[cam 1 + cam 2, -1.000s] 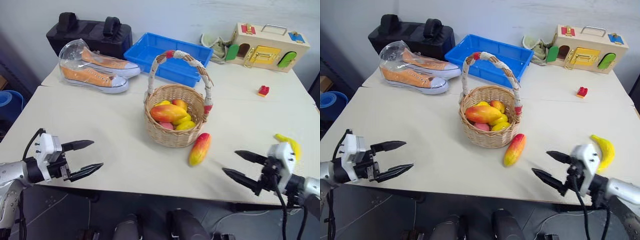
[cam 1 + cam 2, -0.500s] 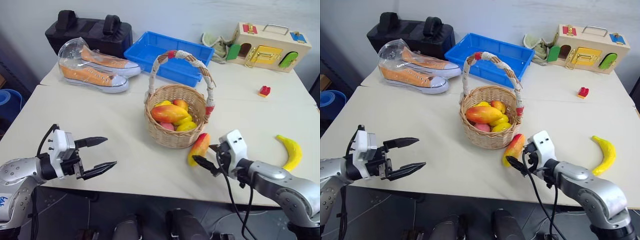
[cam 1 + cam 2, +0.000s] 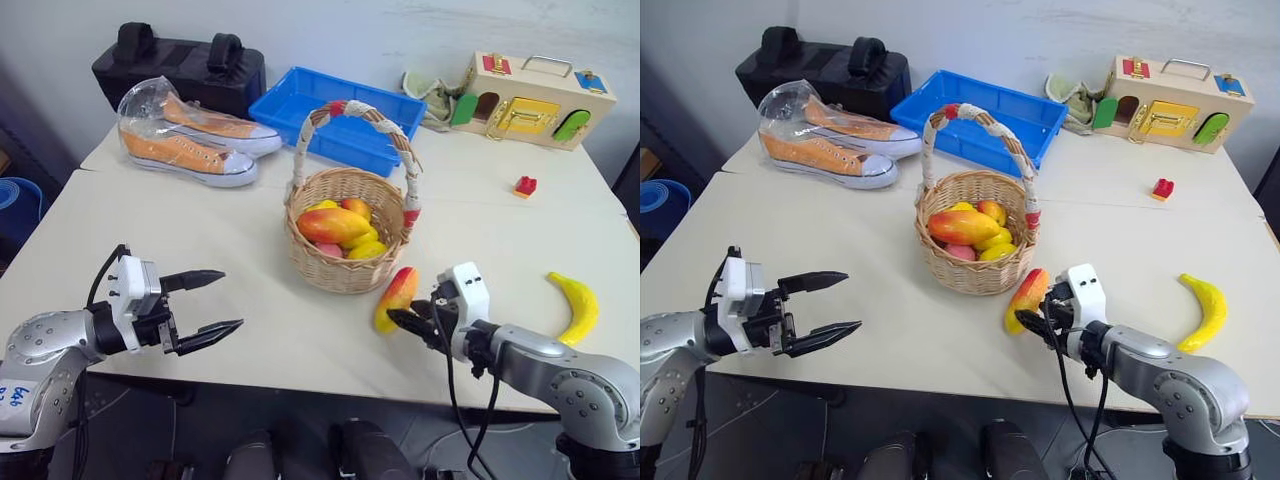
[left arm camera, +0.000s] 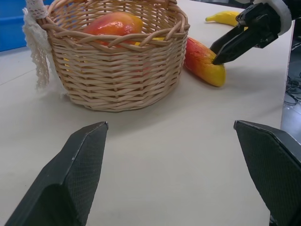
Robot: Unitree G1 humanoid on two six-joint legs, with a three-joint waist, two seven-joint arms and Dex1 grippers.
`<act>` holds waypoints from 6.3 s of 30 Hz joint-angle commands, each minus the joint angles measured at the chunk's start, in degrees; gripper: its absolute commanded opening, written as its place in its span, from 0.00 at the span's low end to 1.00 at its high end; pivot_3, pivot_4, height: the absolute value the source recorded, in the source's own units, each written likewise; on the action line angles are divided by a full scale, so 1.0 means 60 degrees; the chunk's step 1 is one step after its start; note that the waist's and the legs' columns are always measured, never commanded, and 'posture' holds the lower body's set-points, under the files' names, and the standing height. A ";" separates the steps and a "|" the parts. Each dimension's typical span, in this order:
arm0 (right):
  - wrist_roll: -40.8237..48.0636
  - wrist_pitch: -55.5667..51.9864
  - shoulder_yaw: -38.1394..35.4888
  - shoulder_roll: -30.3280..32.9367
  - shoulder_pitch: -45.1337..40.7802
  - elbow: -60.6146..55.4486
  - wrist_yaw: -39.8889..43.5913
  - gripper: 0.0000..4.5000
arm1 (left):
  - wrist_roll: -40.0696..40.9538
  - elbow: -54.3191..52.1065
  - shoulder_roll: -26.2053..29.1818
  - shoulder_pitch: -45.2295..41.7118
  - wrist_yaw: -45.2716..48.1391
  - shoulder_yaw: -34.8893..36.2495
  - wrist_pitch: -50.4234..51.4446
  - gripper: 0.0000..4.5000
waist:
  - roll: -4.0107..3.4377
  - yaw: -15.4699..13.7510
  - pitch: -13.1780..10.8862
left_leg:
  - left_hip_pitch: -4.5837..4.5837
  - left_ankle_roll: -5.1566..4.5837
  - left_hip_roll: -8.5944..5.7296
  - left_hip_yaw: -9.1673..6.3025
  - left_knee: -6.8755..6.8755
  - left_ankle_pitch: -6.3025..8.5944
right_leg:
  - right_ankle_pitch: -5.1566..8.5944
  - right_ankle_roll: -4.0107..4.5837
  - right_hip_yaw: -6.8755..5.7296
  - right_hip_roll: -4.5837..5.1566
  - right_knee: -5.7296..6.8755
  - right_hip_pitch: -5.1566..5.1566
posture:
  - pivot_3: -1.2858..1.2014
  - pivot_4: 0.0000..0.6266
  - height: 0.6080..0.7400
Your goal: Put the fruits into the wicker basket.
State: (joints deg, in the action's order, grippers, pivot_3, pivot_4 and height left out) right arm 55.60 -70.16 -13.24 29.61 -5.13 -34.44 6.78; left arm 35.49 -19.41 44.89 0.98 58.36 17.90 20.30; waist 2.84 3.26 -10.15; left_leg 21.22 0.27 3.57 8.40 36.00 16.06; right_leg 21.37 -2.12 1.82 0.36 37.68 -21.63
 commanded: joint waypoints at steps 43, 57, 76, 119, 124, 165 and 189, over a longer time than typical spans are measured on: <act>-0.0003 0.2768 0.1087 -0.1299 -0.4520 0.0408 0.0435 1.00 | 0.1029 -0.0325 -0.0428 -0.0910 -0.0907 0.0393 0.0689 1.00 | -0.0070 0.0233 -0.0047 | 0.0201 0.0015 0.0004 0.0005 0.0029 -0.0073 | -0.0047 -0.0057 0.0014 -0.0004 0.0090 -0.0242 | 0.52 0.24 1.00; -0.1333 0.6057 -0.3391 0.0937 0.2755 -0.1295 0.4511 1.00 | 0.0669 0.1028 -0.0448 -0.2369 -0.0057 -0.0574 0.0583 1.00 | -0.0072 -0.0003 -0.0047 | 0.0172 0.0005 -0.0002 -0.0001 0.0024 -0.0061 | -0.0047 -0.0060 0.0019 -0.0009 0.0040 -0.0176 | 0.52 0.24 1.00; -0.3856 1.0186 -0.5869 -0.0471 0.6040 0.2532 0.4594 1.00 | 0.0271 0.1610 -0.0295 -0.2336 0.0714 -0.0754 0.0330 1.00 | -0.0112 0.0106 -0.0039 | -0.0028 0.0017 -0.0004 0.0009 -0.0012 -0.0014 | -0.0024 0.0011 0.0024 -0.0004 0.0027 0.0004 | 0.52 0.24 1.00; -0.0712 0.1139 0.0004 0.3978 -0.3327 0.0312 0.6166 0.13 | 0.0914 0.0138 -0.0757 -0.1338 -0.0377 0.0037 0.0853 1.00 | -0.0174 0.0274 -0.0096 | 0.0000 0.0026 0.0014 -0.0011 0.0024 -0.0028 | -0.0003 -0.0027 0.0034 -0.0032 0.0019 -0.0001 | 0.52 0.24 1.00; -0.1525 0.0288 0.1766 0.1115 -0.6362 0.0586 0.3121 0.13 | 0.1088 -0.0049 -0.0995 -0.1239 -0.0852 0.0295 0.0910 1.00 | -0.0164 0.0341 -0.0098 | 0.0013 0.0031 0.0011 -0.0001 0.0025 -0.0034 | -0.0012 -0.0028 0.0037 -0.0025 0.0040 -0.0033 | 0.52 0.24 1.00; -0.5543 0.1306 0.2728 -0.1869 -0.7256 0.1228 0.2650 0.99 | 0.1421 -0.0946 -0.1182 -0.0669 -0.1935 0.0784 0.0973 1.00 | -0.0140 0.0267 -0.0083 | 0.0208 0.0035 0.0009 0.0027 0.0072 -0.0093 | -0.0046 -0.0038 0.0028 -0.0003 0.0197 -0.0297 | 0.52 0.24 1.00; -0.5540 1.1089 -0.1601 -0.1785 0.3039 0.1271 0.5133 0.99 | 0.0951 0.0816 0.0123 -0.1617 -0.0194 0.0709 0.0651 1.00 | -0.0141 0.0308 -0.0084 | 0.0062 0.0025 -0.0002 0.0035 0.0021 -0.0094 | -0.0056 -0.0018 0.0043 -0.0011 0.0091 -0.0113 | 0.52 0.24 1.00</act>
State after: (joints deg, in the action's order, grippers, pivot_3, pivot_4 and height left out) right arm 21.52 -5.96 -22.77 18.56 14.50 -26.09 38.02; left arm 41.06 -14.36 45.06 -8.39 56.73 20.78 25.03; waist 2.00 5.11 -10.65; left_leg 21.49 0.43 3.56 8.61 36.10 15.49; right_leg 21.03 -2.23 2.07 0.29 38.23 -22.24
